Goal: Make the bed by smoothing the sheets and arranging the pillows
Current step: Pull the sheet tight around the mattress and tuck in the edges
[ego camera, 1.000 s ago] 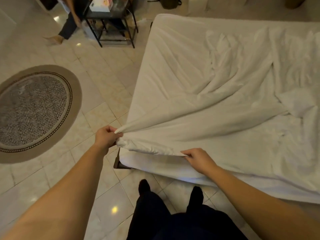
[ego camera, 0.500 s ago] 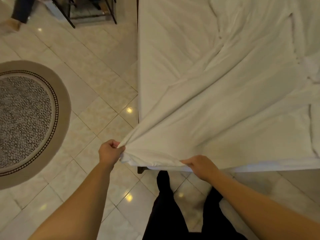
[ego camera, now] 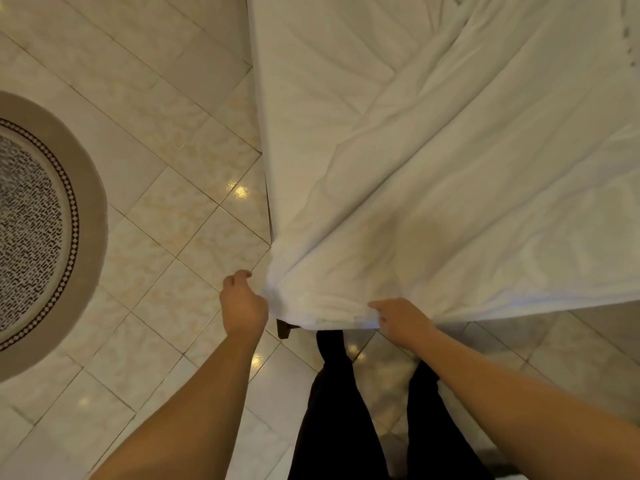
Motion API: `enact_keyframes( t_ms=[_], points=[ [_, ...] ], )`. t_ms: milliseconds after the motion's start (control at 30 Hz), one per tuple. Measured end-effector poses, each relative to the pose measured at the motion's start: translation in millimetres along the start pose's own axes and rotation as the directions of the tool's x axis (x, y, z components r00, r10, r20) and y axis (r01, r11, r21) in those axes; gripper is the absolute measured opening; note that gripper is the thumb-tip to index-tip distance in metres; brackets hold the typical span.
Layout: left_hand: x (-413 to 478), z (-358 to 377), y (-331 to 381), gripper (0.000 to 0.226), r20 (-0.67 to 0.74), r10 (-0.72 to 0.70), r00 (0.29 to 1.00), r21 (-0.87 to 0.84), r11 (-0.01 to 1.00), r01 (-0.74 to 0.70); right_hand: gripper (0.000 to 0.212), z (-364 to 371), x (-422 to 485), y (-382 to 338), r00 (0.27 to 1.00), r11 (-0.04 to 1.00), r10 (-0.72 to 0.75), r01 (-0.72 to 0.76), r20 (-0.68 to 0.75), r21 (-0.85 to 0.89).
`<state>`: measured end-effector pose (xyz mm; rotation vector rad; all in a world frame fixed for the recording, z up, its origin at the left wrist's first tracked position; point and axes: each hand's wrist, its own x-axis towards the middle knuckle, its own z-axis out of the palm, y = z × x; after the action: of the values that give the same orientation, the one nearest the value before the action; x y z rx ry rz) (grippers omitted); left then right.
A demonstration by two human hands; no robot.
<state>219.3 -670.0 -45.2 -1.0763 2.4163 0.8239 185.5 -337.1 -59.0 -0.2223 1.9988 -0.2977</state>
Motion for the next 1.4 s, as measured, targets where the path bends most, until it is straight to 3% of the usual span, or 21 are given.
enact_keyframes(
  t_ms=[100, 167, 233, 400, 800, 1200, 1400],
  points=[
    [-2.0, 11.0, 10.6, 0.055, 0.170, 0.208, 0.963, 0.085, 0.971, -0.224, 0.055, 0.8, 3.2, -8.0, 0.998, 0.999, 0.014, -0.010, -0.061, 0.051],
    [-3.0, 21.1, 15.9, 0.050, 0.361, 0.218, 0.907, 0.096, 0.958, -0.269, 0.059, -2.1, 2.8, -10.7, 0.999, 0.998, 0.029, -0.026, -0.039, 0.065],
    [-4.5, 27.4, 17.7, 0.051, 0.448, 0.157, 0.880, 0.118, 0.966, -0.232, 0.061, -7.4, -0.2, -9.0, 0.999, 0.996, 0.044, -0.043, -0.015, 0.074],
    [-16.8, 19.1, 37.6, 0.050, 0.454, 0.083, 0.887, 0.196, 0.962, -0.190, 0.059, -40.6, -27.8, -4.4, 0.995, 0.995, 0.036, -0.028, -0.088, 0.100],
    [-78.8, -28.4, 150.2, 0.046, 0.424, 0.234, 0.875, 0.262, 0.893, -0.366, 0.057, -114.8, -145.4, 57.1, 0.917, 0.965, 0.102, 0.004, -0.385, 0.264],
    [-208.6, 48.1, 303.1, 0.046, 0.370, 0.393, 0.842, 0.273, 0.820, -0.503, 0.060, -144.0, -275.8, 247.7, 0.819, 0.930, 0.233, -0.029, -0.525, 0.367],
    [-276.2, 112.1, 383.3, 0.047, 0.400, 0.468, 0.788, 0.277, 0.758, -0.590, 0.061, -148.3, -336.3, 355.6, 0.755, 0.906, 0.331, -0.085, -0.566, 0.415]
  ],
)
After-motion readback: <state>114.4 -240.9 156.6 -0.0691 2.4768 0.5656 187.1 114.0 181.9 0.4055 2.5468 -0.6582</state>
